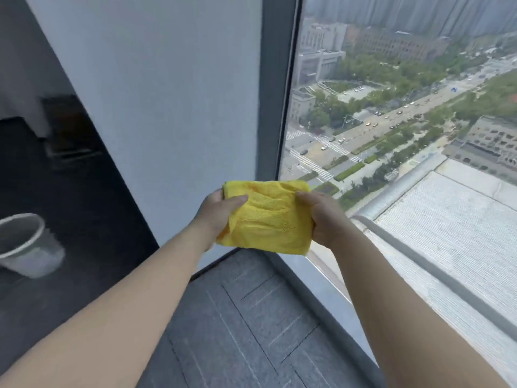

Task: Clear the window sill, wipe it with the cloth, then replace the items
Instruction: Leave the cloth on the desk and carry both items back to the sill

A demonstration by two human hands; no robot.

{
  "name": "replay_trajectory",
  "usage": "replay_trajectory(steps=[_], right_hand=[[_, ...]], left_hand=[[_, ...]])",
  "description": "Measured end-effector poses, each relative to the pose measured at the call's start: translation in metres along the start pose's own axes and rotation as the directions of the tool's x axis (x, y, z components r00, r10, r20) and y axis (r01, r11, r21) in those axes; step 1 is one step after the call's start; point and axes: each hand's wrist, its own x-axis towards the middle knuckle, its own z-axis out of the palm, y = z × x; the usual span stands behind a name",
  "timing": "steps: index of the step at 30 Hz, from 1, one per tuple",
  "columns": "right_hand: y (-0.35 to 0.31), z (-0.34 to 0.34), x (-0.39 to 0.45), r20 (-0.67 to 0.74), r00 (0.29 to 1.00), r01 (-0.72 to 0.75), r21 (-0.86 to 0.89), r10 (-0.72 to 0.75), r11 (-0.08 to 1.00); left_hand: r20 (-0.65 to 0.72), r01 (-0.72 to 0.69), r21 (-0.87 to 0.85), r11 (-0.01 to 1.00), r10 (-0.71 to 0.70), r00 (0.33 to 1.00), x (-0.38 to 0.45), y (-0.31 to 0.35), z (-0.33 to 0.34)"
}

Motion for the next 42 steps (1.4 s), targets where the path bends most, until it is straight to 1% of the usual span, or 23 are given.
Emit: replay_trajectory(steps=[3,4,6,9,11,15,17,20,23,25,27,31,34,36,38,40,42], right_hand=[[-0.002,0.069,-0.004,0.163,0.987,0.017,-0.056,-0.008,0.998],[0.0,0.096,-0.009,0.23,0.973,0.021,-0.084,-0.001,0.996],[0.005,0.138,-0.015,0.329,0.944,0.042,-0.133,0.004,0.99],[0.024,0.207,-0.037,0.502,0.862,0.063,-0.229,0.062,0.971],[0.038,0.251,-0.06,0.589,0.801,0.077,-0.276,0.105,0.958],[0.066,0.34,-0.115,0.7,0.688,0.096,-0.349,0.192,0.932],[0.083,0.386,-0.143,0.748,0.623,0.11,-0.374,0.23,0.921],[0.112,0.455,-0.185,0.796,0.546,0.115,-0.382,0.263,0.917],[0.144,0.528,-0.225,0.832,0.483,0.137,-0.38,0.273,0.915],[0.164,0.576,-0.249,0.839,0.472,0.121,-0.365,0.27,0.923],[0.179,0.621,-0.268,0.84,0.467,0.1,-0.36,0.276,0.928],[0.204,0.698,-0.292,0.855,0.438,0.102,-0.354,0.277,0.93],[0.222,0.754,-0.303,0.848,0.447,0.098,-0.364,0.286,0.926],[0.237,0.792,-0.31,0.838,0.453,0.089,-0.381,0.303,0.92],[0.251,0.828,-0.314,0.839,0.445,0.083,-0.389,0.315,0.918],[0.262,0.867,-0.311,0.838,0.445,0.079,-0.39,0.318,0.917],[0.271,0.905,-0.301,0.841,0.44,0.074,-0.383,0.315,0.921]], left_hand=[[-0.217,-0.043,-0.001,0.999,0.042,0.975,-0.022,0.002,-0.064],[-0.3,-0.063,-0.012,0.998,0.056,0.952,-0.035,0.002,-0.087],[-0.423,-0.101,-0.032,0.994,0.078,0.903,-0.059,0.002,-0.121],[-0.612,-0.115,-0.041,0.993,0.066,0.788,-0.109,0.0,-0.178],[-0.707,-0.119,-0.057,0.991,0.044,0.706,-0.144,-0.006,-0.216],[-0.84,-0.098,-0.016,0.995,0.04,0.541,-0.217,-0.02,-0.291],[-0.883,-0.086,-0.015,0.996,0.027,0.469,-0.25,-0.029,-0.331],[-0.923,-0.072,-0.034,0.997,-0.004,0.384,-0.297,-0.046,-0.394],[-0.949,-0.057,-0.046,0.997,-0.026,0.315,-0.339,-0.056,-0.464],[-0.955,-0.05,-0.053,0.997,-0.036,0.294,-0.361,-0.061,-0.512],[-0.957,-0.049,-0.053,0.997,-0.037,0.287,-0.379,-0.064,-0.558],[-0.949,-0.056,-0.085,0.995,-0.064,0.309,-0.404,-0.069,-0.636],[-0.949,-0.054,-0.097,0.994,-0.076,0.307,-0.418,-0.073,-0.691],[-0.947,-0.043,-0.092,0.995,-0.074,0.312,-0.424,-0.078,-0.728],[-0.947,-0.019,-0.092,0.996,-0.081,0.311,-0.426,-0.085,-0.769],[-0.947,-0.006,-0.096,0.995,-0.09,0.309,-0.42,-0.093,-0.812],[-0.943,0.0,-0.099,0.995,-0.094,0.32,-0.409,-0.098,-0.852]])
